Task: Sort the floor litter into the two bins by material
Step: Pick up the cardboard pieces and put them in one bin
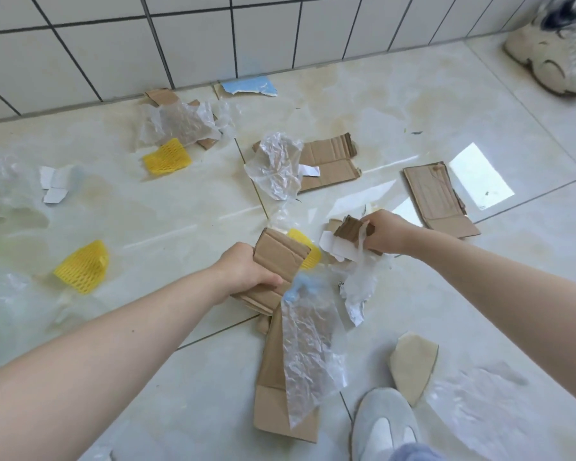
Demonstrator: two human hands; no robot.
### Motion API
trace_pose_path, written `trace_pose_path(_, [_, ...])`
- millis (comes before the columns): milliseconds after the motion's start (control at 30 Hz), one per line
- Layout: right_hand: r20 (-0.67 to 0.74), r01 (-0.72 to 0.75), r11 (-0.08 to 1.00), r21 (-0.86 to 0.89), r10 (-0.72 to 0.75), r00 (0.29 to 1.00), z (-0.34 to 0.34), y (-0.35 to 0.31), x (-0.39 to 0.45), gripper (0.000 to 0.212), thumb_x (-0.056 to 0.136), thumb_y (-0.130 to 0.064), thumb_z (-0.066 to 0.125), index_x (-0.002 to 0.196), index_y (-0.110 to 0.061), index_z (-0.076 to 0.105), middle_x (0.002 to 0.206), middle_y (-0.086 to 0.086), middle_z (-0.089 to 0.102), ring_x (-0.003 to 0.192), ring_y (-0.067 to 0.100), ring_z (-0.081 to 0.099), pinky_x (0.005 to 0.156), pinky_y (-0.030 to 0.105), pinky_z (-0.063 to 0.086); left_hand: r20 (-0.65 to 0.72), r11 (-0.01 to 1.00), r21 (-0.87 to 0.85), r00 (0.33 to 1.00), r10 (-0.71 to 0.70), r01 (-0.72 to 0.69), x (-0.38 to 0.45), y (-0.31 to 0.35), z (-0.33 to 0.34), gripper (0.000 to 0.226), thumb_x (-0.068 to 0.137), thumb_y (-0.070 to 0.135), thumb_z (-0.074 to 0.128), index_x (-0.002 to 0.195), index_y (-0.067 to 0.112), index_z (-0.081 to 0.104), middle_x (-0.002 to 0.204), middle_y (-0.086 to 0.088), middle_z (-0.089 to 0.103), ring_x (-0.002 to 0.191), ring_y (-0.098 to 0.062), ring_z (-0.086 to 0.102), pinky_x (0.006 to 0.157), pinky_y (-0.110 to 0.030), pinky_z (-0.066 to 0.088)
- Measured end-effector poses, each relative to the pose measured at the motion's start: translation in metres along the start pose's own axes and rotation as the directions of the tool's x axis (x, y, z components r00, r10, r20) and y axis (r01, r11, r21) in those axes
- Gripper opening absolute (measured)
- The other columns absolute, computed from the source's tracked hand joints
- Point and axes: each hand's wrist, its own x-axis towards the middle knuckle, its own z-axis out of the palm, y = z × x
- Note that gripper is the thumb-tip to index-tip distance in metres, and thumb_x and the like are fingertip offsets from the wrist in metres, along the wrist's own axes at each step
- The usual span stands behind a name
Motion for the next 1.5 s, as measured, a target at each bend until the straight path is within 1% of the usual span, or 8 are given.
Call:
trace_pose_path(300, [-0.114, 0.02, 0.998, 0.061, -0.013, 0.993, 0.003, -0.008, -0.003, 0.019, 0.085, -0.012, 0.049, 0.088, -0.002, 0.065, 0.076, 0.01, 0.057, 0.07, 0.027, 0.051, 0.047, 0.025, 0.038, -0.061, 0.927, 0.375, 0.996, 0.061, -0.034, -0.012, 0.003, 0.039, 0.047, 0.052, 0.031, 0.088, 0.089, 0.011, 0.066, 0.107, -0.011, 0.063, 0.099, -0.028, 0.062, 0.082, -0.032, 0.053])
trace_pose_path(500, [-0.23, 0.063, 0.988, 0.139, -0.029, 0.973, -0.005, -0.021, -0.005, 0.015, 0.08, -0.013, 0.05, 0.065, -0.014, 0.052, 0.068, 0.008, 0.055, 0.068, 0.03, 0.054, 0.056, 0.031, 0.043, -0.023, 0.971, 0.237, 0.998, 0.05, -0.043, -0.017, 0.002, 0.032, 0.043, 0.059, 0.02, 0.086, 0.096, 0.009, 0.069, 0.098, -0.008, 0.071, 0.091, -0.024, 0.067, 0.076, -0.031, 0.056])
trace_pose_path(667, [-0.405, 0.167, 0.975, 0.149, -0.094, 0.91, -0.013, -0.034, -0.008, 0.009, 0.079, -0.015, 0.054, 0.073, -0.01, 0.058, 0.072, 0.011, 0.057, 0.083, 0.036, 0.055, 0.06, 0.034, 0.04, -0.042, 0.998, 0.037, 0.998, 0.048, -0.046, -0.022, -0.003, -0.003, 0.042, 0.056, 0.013, 0.088, 0.094, 0.01, 0.071, 0.091, -0.007, 0.073, 0.085, -0.023, 0.07, 0.078, -0.035, 0.058])
trace_pose_path(867, [-0.598, 0.299, 0.948, 0.105, -0.181, 0.781, -0.017, -0.068, -0.02, 0.011, 0.086, -0.015, 0.053, 0.081, -0.006, 0.056, 0.085, 0.006, 0.048, 0.088, 0.027, 0.037, 0.071, 0.034, 0.028, -0.189, 0.997, -0.014, 0.979, 0.073, -0.077, -0.038, -0.016, -0.048, 0.039, 0.057, 0.013, 0.086, 0.092, 0.014, 0.07, 0.091, -0.006, 0.073, 0.085, -0.024, 0.07, 0.08, -0.041, 0.057])
trace_pose_path(967, [-0.653, 0.379, 0.92, 0.1, -0.227, 0.723, -0.015, -0.092, -0.026, 0.017, 0.086, -0.016, 0.054, 0.083, 0.0, 0.058, 0.082, 0.008, 0.051, 0.082, 0.025, 0.039, 0.073, 0.029, 0.025, -0.32, 0.996, 0.039, 0.944, 0.085, -0.076, -0.05, -0.025, -0.069, 0.038, 0.065, 0.015, 0.083, 0.099, 0.014, 0.067, 0.096, -0.008, 0.072, 0.091, -0.025, 0.067, 0.082, -0.036, 0.055])
trace_pose_path(1133, [-0.563, 0.495, 0.829, 0.26, -0.286, 0.775, 0.003, -0.138, -0.044, 0.014, 0.084, -0.016, 0.056, 0.078, -0.003, 0.057, 0.071, 0.007, 0.052, 0.068, 0.025, 0.047, 0.06, 0.033, 0.039, -0.486, 0.991, 0.083, 0.864, 0.13, -0.103, -0.074, -0.037, -0.101, 0.026, 0.073, 0.013, 0.074, 0.097, 0.018, 0.064, 0.093, -0.007, 0.07, 0.091, -0.027, 0.064, 0.076, -0.03, 0.05])
trace_pose_path(1367, [-0.39, 0.567, 0.799, 0.2, -0.466, 0.794, 0.04, -0.202, -0.067, 0.019, 0.083, -0.012, 0.058, 0.067, -0.009, 0.047, 0.063, -0.001, 0.04, 0.061, 0.016, 0.036, 0.051, 0.027, 0.026, -0.629, 0.994, -0.075, 0.777, 0.015, -0.081, -0.101, -0.073, -0.149, 0.03, 0.073, 0.01, 0.073, 0.1, 0.019, 0.062, 0.098, -0.005, 0.069, 0.093, -0.025, 0.062, 0.075, -0.029, 0.047])
trace_pose_path(1500, [-0.361, 0.579, 0.774, 0.254, -0.48, 0.8, 0.045, -0.238, -0.075, 0.009, 0.082, -0.01, 0.056, 0.08, -0.002, 0.054, 0.062, -0.001, 0.046, 0.06, 0.02, 0.044, 0.053, 0.038, 0.044, -0.695, 0.983, -0.156, 0.718, -0.037, -0.1, -0.12, -0.091, -0.175, 0.039, 0.072, 0.011, 0.074, 0.108, 0.016, 0.059, 0.1, -0.003, 0.067, 0.096, -0.025, 0.061, 0.076, -0.03, 0.047])
